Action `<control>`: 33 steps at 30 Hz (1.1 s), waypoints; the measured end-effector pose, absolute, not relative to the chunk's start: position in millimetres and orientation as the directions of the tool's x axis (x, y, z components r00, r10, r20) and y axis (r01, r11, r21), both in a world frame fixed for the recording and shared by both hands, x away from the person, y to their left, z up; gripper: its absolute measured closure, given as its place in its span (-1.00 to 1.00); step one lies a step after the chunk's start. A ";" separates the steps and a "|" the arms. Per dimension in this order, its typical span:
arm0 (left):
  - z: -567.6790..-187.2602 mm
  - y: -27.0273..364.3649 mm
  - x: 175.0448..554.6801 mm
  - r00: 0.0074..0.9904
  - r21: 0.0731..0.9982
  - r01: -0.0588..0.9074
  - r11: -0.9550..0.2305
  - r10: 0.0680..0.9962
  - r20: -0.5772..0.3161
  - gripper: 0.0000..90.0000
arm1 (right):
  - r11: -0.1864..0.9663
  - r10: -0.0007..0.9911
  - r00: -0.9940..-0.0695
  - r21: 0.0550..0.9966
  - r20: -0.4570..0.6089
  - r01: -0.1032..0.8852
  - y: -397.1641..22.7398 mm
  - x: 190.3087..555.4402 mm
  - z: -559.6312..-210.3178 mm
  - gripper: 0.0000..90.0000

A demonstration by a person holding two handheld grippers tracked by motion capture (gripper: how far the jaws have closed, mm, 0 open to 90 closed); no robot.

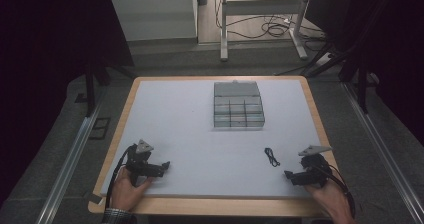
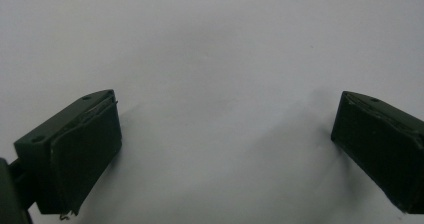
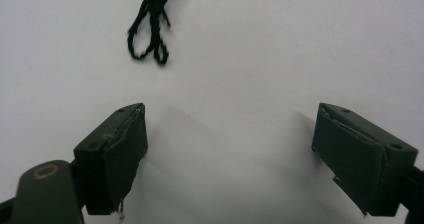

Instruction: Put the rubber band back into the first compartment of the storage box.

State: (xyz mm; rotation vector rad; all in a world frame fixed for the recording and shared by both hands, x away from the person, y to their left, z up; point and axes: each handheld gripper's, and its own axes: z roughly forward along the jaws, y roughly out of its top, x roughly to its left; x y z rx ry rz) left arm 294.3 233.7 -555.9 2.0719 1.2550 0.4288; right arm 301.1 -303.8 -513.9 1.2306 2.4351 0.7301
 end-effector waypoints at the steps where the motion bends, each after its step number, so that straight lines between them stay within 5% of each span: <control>1: -555.9 233.6 294.3 0.484 0.689 0.653 -0.315 0.873 -0.060 -1.00 | 0.499 0.813 -0.581 0.573 -0.048 0.650 -304.9 299.7 -514.2 -0.70; 9: -556.0 233.6 294.3 0.483 0.689 0.653 -0.314 0.873 -0.060 -1.00 | 0.498 0.804 -0.593 0.589 -0.039 0.636 -305.2 297.8 -517.8 -0.84; 33: -555.9 233.6 294.3 0.484 0.689 0.653 -0.314 0.873 -0.060 -1.00 | 0.490 0.815 -0.577 0.582 -0.043 0.649 -301.7 298.6 -517.6 -0.86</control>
